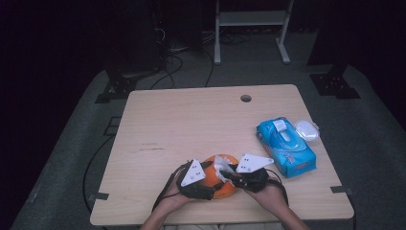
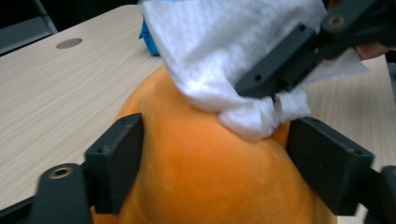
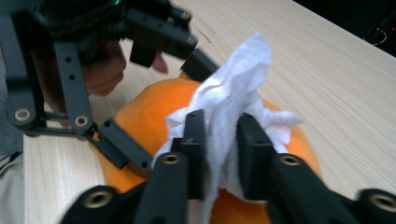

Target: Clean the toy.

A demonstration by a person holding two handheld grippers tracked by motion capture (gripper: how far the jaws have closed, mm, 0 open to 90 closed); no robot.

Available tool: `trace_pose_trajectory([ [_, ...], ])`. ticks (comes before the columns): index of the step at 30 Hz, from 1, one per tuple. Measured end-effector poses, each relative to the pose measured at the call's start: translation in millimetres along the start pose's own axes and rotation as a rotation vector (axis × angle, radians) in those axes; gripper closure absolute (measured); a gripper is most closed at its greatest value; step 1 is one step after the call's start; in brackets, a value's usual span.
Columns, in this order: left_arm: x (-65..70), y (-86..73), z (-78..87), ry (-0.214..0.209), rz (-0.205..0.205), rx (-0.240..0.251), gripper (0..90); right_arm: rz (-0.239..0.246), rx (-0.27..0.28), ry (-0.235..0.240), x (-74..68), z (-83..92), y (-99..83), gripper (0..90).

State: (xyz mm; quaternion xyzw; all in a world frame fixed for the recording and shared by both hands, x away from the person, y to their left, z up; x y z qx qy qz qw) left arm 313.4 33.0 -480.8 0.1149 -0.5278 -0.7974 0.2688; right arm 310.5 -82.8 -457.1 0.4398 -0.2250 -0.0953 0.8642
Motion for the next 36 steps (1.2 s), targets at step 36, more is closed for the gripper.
trace_pose_trajectory([
  [36,-6.4,-7.1,6.5,0.018,0.027,-0.001,22.6,-0.011,0.011,0.017,-2.4,20.9,-13.6,64.4],
])
Point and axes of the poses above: each handheld gripper's, and its own axes: z roughly backward along the jaws, y roughly out of its top, x roughly to its right, the point moved 7 cm from there along -z, roughly forward along the jaws, and after that the axes turned 13 degrees about z, right-handed, at the moved point
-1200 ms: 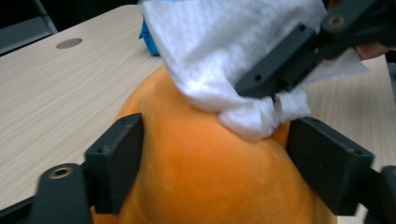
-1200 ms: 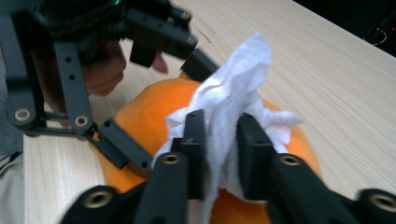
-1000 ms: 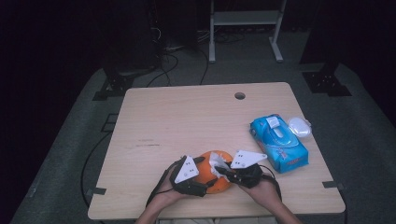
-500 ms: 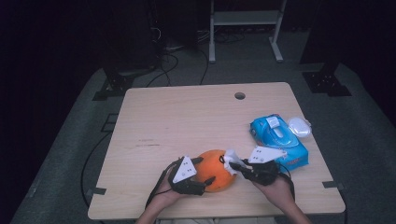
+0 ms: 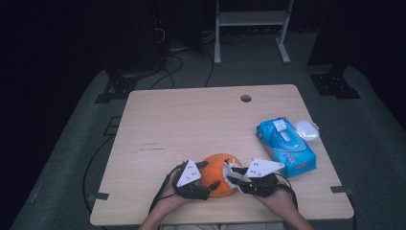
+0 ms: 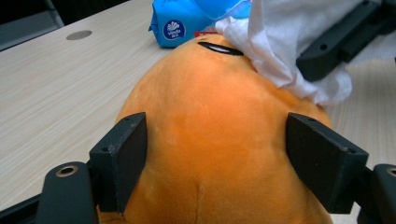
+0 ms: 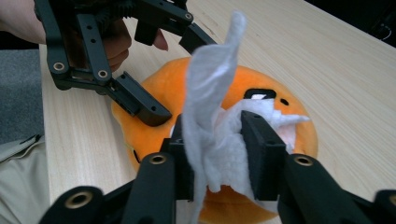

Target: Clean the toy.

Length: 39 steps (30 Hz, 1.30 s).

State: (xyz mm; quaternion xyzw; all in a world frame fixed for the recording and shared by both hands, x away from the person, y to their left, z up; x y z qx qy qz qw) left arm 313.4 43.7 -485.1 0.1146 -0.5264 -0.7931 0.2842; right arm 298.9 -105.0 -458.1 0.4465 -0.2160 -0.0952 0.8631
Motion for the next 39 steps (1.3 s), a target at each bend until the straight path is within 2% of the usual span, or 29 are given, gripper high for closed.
trace_pose_trajectory([
  [4,1.2,-0.3,-0.2,-0.013,-0.008,-0.007,22.0,0.026,-0.014,-0.021,-5.0,-4.8,-0.4,62.0],
  [7,2.8,1.5,2.2,-0.022,-0.019,-0.016,20.6,0.037,-0.043,-0.057,-6.0,-7.4,-0.5,68.0],
  [10,3.2,3.2,5.7,-0.029,-0.02,-0.01,19.7,0.045,-0.062,-0.073,-4.4,-6.7,0.2,76.3],
  [13,1.4,3.2,6.5,-0.015,-0.02,-0.006,21.0,0.006,-0.058,-0.064,3.5,-1.6,-1.1,78.9],
  [16,-1.0,4.3,6.0,0.009,-0.006,-0.003,22.8,-0.041,-0.048,-0.084,17.3,7.1,-5.8,79.6],
  [18,-2.4,3.8,4.6,0.014,0.009,0.004,23.2,-0.053,-0.066,-0.107,24.9,11.2,-12.8,79.7],
  [20,-3.8,3.5,2.3,0.015,0.021,0.009,23.3,-0.052,-0.081,-0.108,27.0,13.9,-17.5,79.7],
  [23,-8.0,3.7,-2.0,0.04,0.041,0.008,23.4,-0.039,-0.06,-0.079,17.4,13.6,-12.2,79.8],
  [26,-14.7,4.5,-3.5,0.046,0.092,0.022,23.7,0.005,-0.038,-0.036,1.4,8.5,1.3,79.8],
  [28,-16.9,4.2,-3.5,0.041,0.106,0.028,23.7,0.037,-0.056,-0.054,-1.2,5.4,3.9,79.8],
  [29,-17.0,4.3,-3.6,0.042,0.111,0.03,23.9,0.028,-0.058,-0.06,1.1,5.4,2.6,79.8],
  [31,-16.7,4.7,-3.8,0.046,0.113,0.03,24.1,-0.021,-0.056,-0.08,12.4,7.9,-4.4,79.9],
  [34,-17.7,4.2,-4.1,0.042,0.121,0.034,24.1,-0.068,-0.1,-0.139,31.1,13.0,-21.7,79.9],
  [35,-18.3,3.9,-3.9,0.039,0.123,0.034,24.1,-0.07,-0.118,-0.148,34.2,14.2,-26.0,79.9],
  [36,-18.6,3.7,-4.0,0.038,0.126,0.034,24.1,-0.078,-0.116,-0.14,34.2,14.1,-27.5,79.9],
  [38,-20.1,2.8,-3.4,0.046,0.127,0.026,24.1,-0.096,-0.07,-0.096,27.0,12.4,-21.5,79.9],
  [39,-21.0,2.5,-3.3,0.046,0.128,0.027,24.1,-0.074,-0.049,-0.076,20.5,10.6,-14.9,79.8],
])
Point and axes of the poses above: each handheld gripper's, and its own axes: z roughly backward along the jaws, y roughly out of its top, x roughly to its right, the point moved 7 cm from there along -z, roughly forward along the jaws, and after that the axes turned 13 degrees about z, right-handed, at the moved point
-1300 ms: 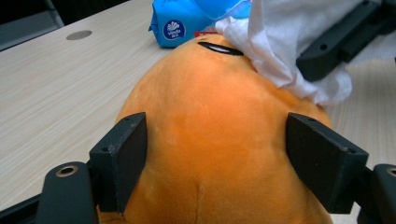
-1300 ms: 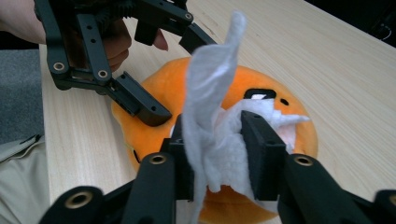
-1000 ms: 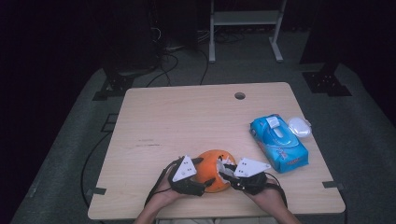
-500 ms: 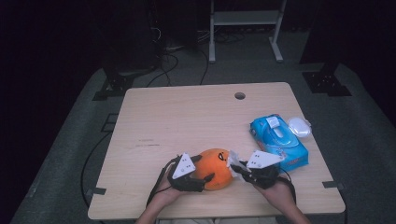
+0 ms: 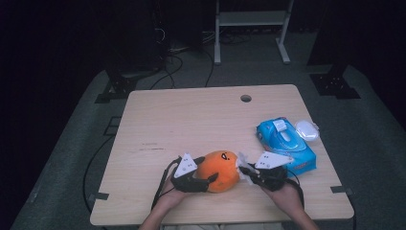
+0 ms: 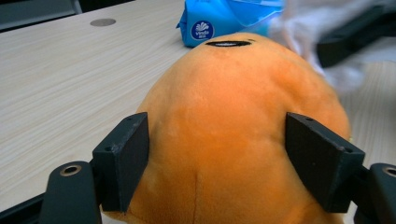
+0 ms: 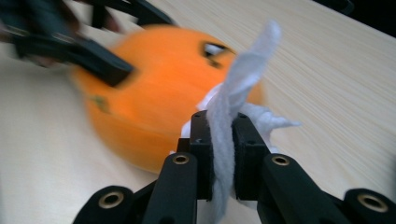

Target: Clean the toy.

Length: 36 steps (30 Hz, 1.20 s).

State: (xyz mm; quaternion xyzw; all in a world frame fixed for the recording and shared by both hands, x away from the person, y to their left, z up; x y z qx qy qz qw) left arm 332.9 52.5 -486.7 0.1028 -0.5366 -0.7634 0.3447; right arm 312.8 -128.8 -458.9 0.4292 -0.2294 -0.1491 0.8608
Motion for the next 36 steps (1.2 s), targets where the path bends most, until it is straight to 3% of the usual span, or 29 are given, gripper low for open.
trace_pose_trajectory([
  [2,-1.3,-0.3,0.1,-0.005,0.017,0.003,24.1,0.016,0.018,0.012,-6.2,-0.6,6.5,79.8],
  [5,0.3,0.6,0.0,-0.009,0.022,0.013,23.9,-0.019,0.019,0.016,-1.9,-2.2,3.5,80.0],
  [10,11.4,5.3,12.5,-0.051,-0.011,0.02,18.2,-0.077,-0.004,-0.011,11.0,-6.1,-9.4,80.1],
  [14,12.9,-4.5,13.3,-0.026,-0.029,-0.019,19.0,-0.105,0.006,-0.004,12.3,-6.4,-9.6,80.1],
  [17,7.7,-1.9,9.9,-0.005,-0.02,-0.013,23.3,-0.06,0.044,0.016,-1.9,-3.9,4.3,80.1],
  [19,4.5,0.7,5.9,-0.018,0.008,0.006,24.1,-0.031,0.08,0.071,-15.6,-3.5,15.8,80.1],
  [22,3.8,3.0,4.9,-0.013,-0.001,0.001,24.0,0.03,0.054,0.042,-19.9,-10.1,20.5,79.9],
  [26,9.5,8.0,14.9,-0.027,-0.012,0.013,20.0,-0.066,0.048,0.012,0.3,-12.9,7.2,79.9],
  [29,13.2,0.8,12.6,-0.054,-0.024,-0.031,19.7,-0.102,0.051,0.004,6.7,-12.5,3.4,79.9],
  [32,9.4,-2.1,8.4,-0.023,-0.042,-0.045,21.5,-0.087,0.055,0.017,-2.6,-14.2,8.1,80.1],
  [33,7.2,-1.4,8.0,-0.007,-0.043,-0.042,23.3,-0.069,0.064,0.03,-9.0,-14.7,11.9,80.0],
  [36,2.4,-1.8,7.0,-0.013,-0.026,-0.036,23.7,0.0,0.073,0.088,-30.1,-18.9,22.3,80.0],
])
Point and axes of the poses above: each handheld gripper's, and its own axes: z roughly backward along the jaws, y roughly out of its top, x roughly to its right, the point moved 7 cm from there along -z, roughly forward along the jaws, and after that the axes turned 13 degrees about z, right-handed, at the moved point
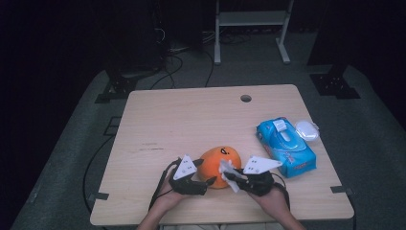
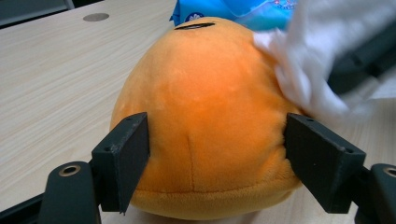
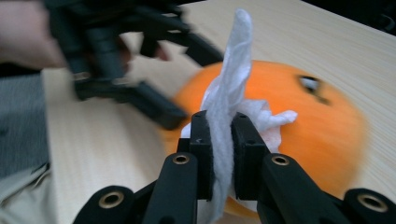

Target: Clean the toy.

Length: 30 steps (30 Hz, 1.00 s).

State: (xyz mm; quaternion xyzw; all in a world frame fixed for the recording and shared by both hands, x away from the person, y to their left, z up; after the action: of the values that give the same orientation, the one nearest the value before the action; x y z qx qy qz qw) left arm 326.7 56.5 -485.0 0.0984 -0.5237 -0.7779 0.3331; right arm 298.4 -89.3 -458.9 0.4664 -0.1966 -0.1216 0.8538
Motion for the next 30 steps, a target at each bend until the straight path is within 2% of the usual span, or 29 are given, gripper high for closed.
trace_pose_trajectory([
  [2,-1.7,-0.1,0.3,0.006,0.002,0.001,23.8,0.029,-0.016,-0.01,-1.6,-4.3,1.8,79.8],
  [8,-2.5,-1.0,-0.9,0.005,-0.001,0.002,23.9,-0.057,-0.023,-0.106,31.8,6.5,-10.3,79.8],
  [10,-3.0,-1.2,-2.2,0.008,-0.012,-0.005,24.0,-0.065,-0.027,-0.105,31.1,7.5,-12.6,79.9],
  [11,-3.0,-1.6,-2.8,0.011,-0.01,-0.007,24.0,-0.051,-0.027,-0.101,27.4,6.2,-11.5,79.8],
  [14,-4.1,-4.7,-3.2,0.016,-0.024,-0.022,24.0,-0.031,-0.02,-0.047,7.6,-2.1,-6.2,79.7],
  [16,-4.5,-5.3,-2.2,0.014,-0.022,-0.023,24.1,-0.01,-0.024,-0.025,0.1,-5.1,-3.3,79.7],
  [18,-4.0,-5.1,-1.6,0.016,-0.019,-0.023,24.4,-0.006,-0.025,-0.04,3.4,-3.4,-1.6,79.8],
  [22,-3.1,-5.3,-2.3,0.014,-0.026,-0.022,24.4,-0.065,-0.004,-0.117,27.8,7.8,-6.1,79.8],
  [24,-3.1,-4.1,-2.4,0.005,-0.018,-0.014,24.4,-0.085,-0.011,-0.131,34.8,10.0,-11.9,79.7],
  [25,-2.9,-3.5,-2.3,-0.003,-0.01,-0.01,24.1,-0.095,-0.015,-0.126,35.0,8.7,-15.0,79.8],
  [28,-6.5,-2.6,-1.1,-0.022,0.064,0.003,19.3,-0.09,-0.022,-0.116,29.5,4.7,-16.5,79.8],
  [30,-8.7,-5.3,-1.6,-0.007,0.052,-0.009,16.0,-0.095,-0.015,-0.099,24.1,3.9,-16.4,79.9],
])
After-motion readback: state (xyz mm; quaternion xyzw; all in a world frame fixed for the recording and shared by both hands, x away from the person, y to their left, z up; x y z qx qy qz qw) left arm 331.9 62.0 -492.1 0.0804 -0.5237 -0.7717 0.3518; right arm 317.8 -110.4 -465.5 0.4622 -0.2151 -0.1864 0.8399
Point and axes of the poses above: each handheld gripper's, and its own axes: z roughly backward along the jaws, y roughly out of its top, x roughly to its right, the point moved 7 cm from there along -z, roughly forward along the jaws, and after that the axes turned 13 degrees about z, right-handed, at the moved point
